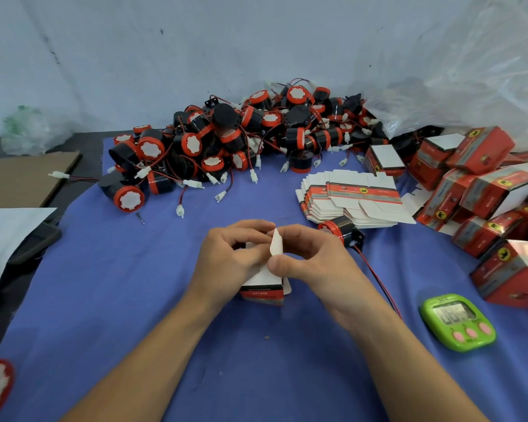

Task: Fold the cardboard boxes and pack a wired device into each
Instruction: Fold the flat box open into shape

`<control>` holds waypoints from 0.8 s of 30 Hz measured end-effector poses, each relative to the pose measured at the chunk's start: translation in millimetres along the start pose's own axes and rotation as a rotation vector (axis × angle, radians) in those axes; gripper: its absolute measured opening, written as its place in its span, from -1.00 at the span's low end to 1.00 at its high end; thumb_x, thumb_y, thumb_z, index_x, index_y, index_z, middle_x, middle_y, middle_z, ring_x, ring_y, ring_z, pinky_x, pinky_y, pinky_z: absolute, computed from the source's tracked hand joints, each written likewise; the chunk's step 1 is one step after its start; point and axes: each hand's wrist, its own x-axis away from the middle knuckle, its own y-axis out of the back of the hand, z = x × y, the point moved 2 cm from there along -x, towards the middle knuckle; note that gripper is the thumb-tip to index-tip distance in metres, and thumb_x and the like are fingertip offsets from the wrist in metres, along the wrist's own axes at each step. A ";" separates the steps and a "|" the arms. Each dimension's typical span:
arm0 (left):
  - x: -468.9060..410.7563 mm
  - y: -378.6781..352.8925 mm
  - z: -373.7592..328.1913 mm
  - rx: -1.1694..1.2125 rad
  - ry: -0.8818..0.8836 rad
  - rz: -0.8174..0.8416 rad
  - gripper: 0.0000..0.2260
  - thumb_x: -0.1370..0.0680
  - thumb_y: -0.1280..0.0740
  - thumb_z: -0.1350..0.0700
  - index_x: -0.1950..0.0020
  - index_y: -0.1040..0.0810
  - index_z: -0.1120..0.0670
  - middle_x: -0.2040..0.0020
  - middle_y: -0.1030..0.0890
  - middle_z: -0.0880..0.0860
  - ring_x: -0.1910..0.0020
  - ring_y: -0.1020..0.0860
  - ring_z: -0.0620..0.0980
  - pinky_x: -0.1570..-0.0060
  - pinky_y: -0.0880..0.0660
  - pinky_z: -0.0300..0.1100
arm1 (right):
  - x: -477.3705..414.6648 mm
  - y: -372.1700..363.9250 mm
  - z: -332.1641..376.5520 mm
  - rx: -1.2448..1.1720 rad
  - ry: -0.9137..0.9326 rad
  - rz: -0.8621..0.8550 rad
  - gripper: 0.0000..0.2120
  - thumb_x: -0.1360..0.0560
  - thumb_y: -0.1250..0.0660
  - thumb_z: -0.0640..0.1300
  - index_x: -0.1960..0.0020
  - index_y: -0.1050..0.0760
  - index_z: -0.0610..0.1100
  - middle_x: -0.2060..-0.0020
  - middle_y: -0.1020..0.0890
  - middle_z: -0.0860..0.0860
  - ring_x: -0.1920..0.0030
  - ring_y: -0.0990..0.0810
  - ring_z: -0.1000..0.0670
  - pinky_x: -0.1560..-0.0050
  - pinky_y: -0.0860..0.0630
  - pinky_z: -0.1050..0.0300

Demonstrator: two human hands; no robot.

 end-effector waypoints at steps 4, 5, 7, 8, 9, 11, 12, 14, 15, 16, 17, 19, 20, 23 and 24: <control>3.3 -3.2 -0.4 0.124 0.005 -0.089 -0.83 -0.40 -0.42 0.12 0.10 -0.79 0.01 -0.13 -0.72 -0.09 -0.17 -0.67 -0.07 -0.12 -0.59 -0.04 | 0.6 -1.6 4.3 -0.015 0.059 -0.090 -0.58 -0.28 -0.61 -0.16 -0.13 -0.68 -0.02 -0.05 -0.75 0.05 -0.11 -0.71 0.03 -0.10 -0.65 0.07; 4.2 -3.8 -0.6 0.134 -0.016 -0.117 -0.77 -0.41 -0.42 0.12 -0.01 -0.78 -0.03 -0.15 -0.72 -0.10 -0.20 -0.66 -0.08 -0.16 -0.59 -0.06 | 0.8 -1.6 5.9 0.012 0.072 -0.139 -0.57 -0.26 -0.64 -0.13 -0.11 -0.69 0.01 -0.04 -0.75 0.07 -0.10 -0.72 0.04 -0.09 -0.66 0.05; 4.6 -3.8 -0.3 0.173 -0.023 -0.130 -0.62 -0.41 -0.42 0.13 -0.22 -0.69 -0.08 -0.18 -0.71 -0.10 -0.24 -0.63 -0.12 -0.20 -0.58 -0.18 | 1.0 0.0 7.9 0.090 0.088 -0.257 -0.59 -0.24 -0.70 -0.07 -0.04 -0.69 0.11 -0.01 -0.74 0.15 -0.07 -0.70 0.11 -0.07 -0.65 0.09; 3.9 -4.0 0.2 0.173 -0.012 -0.103 -0.59 -0.41 -0.40 0.13 -0.25 -0.66 -0.10 -0.18 -0.71 -0.11 -0.24 -0.63 -0.14 -0.16 -0.57 -0.24 | 1.1 0.7 8.6 0.122 0.099 -0.310 -0.62 -0.26 -0.72 -0.05 0.01 -0.67 0.17 0.01 -0.73 0.20 -0.03 -0.69 0.16 -0.03 -0.64 0.16; 3.4 -4.9 1.1 0.164 0.010 -0.066 -0.60 -0.42 -0.39 0.12 -0.25 -0.66 -0.10 -0.17 -0.71 -0.11 -0.22 -0.63 -0.14 -0.11 -0.57 -0.29 | 1.8 0.7 9.1 0.149 0.108 -0.349 -0.65 -0.27 -0.71 -0.02 0.06 -0.65 0.24 0.03 -0.72 0.26 0.00 -0.69 0.19 0.02 -0.62 0.24; 2.7 -8.1 3.7 0.147 0.070 -0.014 -0.61 -0.42 -0.35 0.10 -0.23 -0.65 -0.11 -0.15 -0.71 -0.12 -0.17 -0.66 -0.12 -0.04 -0.57 -0.30 | 2.4 -2.8 8.7 0.222 0.112 -0.377 -0.69 -0.30 -0.68 0.06 0.11 -0.62 0.34 0.06 -0.69 0.34 0.05 -0.67 0.21 0.09 -0.58 0.33; 2.2 -9.1 5.3 0.125 0.094 -0.010 -0.60 -0.42 -0.34 0.09 -0.25 -0.64 -0.12 -0.15 -0.71 -0.14 -0.15 -0.66 -0.12 -0.05 -0.58 -0.27 | 2.5 -5.7 7.5 0.269 0.109 -0.362 -0.73 -0.33 -0.65 0.10 0.08 -0.62 0.34 0.07 -0.69 0.33 0.08 -0.66 0.18 0.13 -0.56 0.33; 1.1 -8.9 7.6 0.073 0.129 -0.017 -0.53 -0.39 -0.33 0.09 -0.30 -0.61 -0.14 -0.16 -0.70 -0.16 -0.16 -0.66 -0.13 -0.10 -0.59 -0.21 | 2.4 -11.0 5.1 0.319 0.093 -0.293 -0.78 -0.39 -0.55 0.19 -0.02 -0.66 0.26 0.09 -0.70 0.25 0.16 -0.64 0.14 0.18 -0.51 0.32; 0.0 -7.3 8.2 0.070 0.142 -0.013 -0.49 -0.36 -0.32 0.12 -0.31 -0.60 -0.13 -0.16 -0.70 -0.16 -0.15 -0.66 -0.14 -0.09 -0.59 -0.22 | 2.0 -11.7 4.8 0.293 0.090 -0.258 -0.81 -0.43 -0.48 0.20 -0.02 -0.67 0.22 0.10 -0.72 0.22 0.18 -0.63 0.15 0.18 -0.49 0.34; -1.4 -5.2 8.3 0.083 0.149 0.000 -0.45 -0.33 -0.31 0.16 -0.31 -0.60 -0.12 -0.14 -0.71 -0.16 -0.14 -0.66 -0.15 -0.06 -0.59 -0.24 | 1.2 -10.8 6.1 0.239 0.089 -0.232 -0.85 -0.50 -0.41 0.17 0.00 -0.70 0.17 0.12 -0.73 0.20 0.15 -0.64 0.17 0.13 -0.50 0.33; -2.4 -3.0 7.8 0.100 0.150 0.019 -0.41 -0.30 -0.28 0.21 -0.30 -0.61 -0.11 -0.13 -0.72 -0.15 -0.12 -0.66 -0.15 -0.01 -0.59 -0.27 | 0.8 -8.3 7.3 0.185 0.087 -0.220 -0.85 -0.56 -0.37 0.10 0.03 -0.72 0.13 0.11 -0.74 0.19 0.11 -0.65 0.17 0.06 -0.52 0.27; -2.9 0.6 4.4 0.126 0.122 0.061 -0.37 -0.27 -0.26 0.28 -0.31 -0.62 -0.07 -0.16 -0.72 -0.12 -0.15 -0.66 -0.16 -0.01 -0.57 -0.30 | -0.6 -1.7 9.5 0.141 0.096 -0.224 -0.82 -0.61 -0.36 -0.06 0.07 -0.72 0.10 0.10 -0.74 0.17 0.04 -0.65 0.16 -0.03 -0.52 0.16; -2.8 1.5 2.2 0.131 0.103 0.080 -0.37 -0.28 -0.26 0.30 -0.31 -0.63 -0.06 -0.19 -0.71 -0.10 -0.19 -0.65 -0.14 -0.04 -0.58 -0.29 | -0.9 0.4 10.7 0.137 0.112 -0.220 -0.84 -0.58 -0.37 -0.09 0.08 -0.71 0.09 0.11 -0.73 0.15 0.04 -0.64 0.16 -0.04 -0.51 0.18; -3.0 5.4 -5.8 0.111 0.038 0.132 -0.43 -0.33 -0.28 0.33 -0.27 -0.67 -0.05 -0.19 -0.71 -0.02 -0.22 -0.65 -0.04 -0.07 -0.59 -0.22 | 0.3 0.0 13.6 0.079 0.146 -0.161 -0.84 -0.48 -0.37 0.05 0.10 -0.72 0.07 0.03 -0.73 0.16 -0.04 -0.63 0.25 -0.05 -0.47 0.37; -3.5 7.1 -8.5 0.105 0.014 0.153 -0.44 -0.34 -0.29 0.34 -0.28 -0.67 -0.02 -0.20 -0.71 0.00 -0.24 -0.65 -0.02 -0.07 -0.59 -0.22 | 1.2 -1.4 14.4 0.052 0.145 -0.125 -0.79 -0.49 -0.35 0.08 0.11 -0.74 0.05 -0.05 -0.73 0.18 -0.15 -0.61 0.27 -0.14 -0.45 0.37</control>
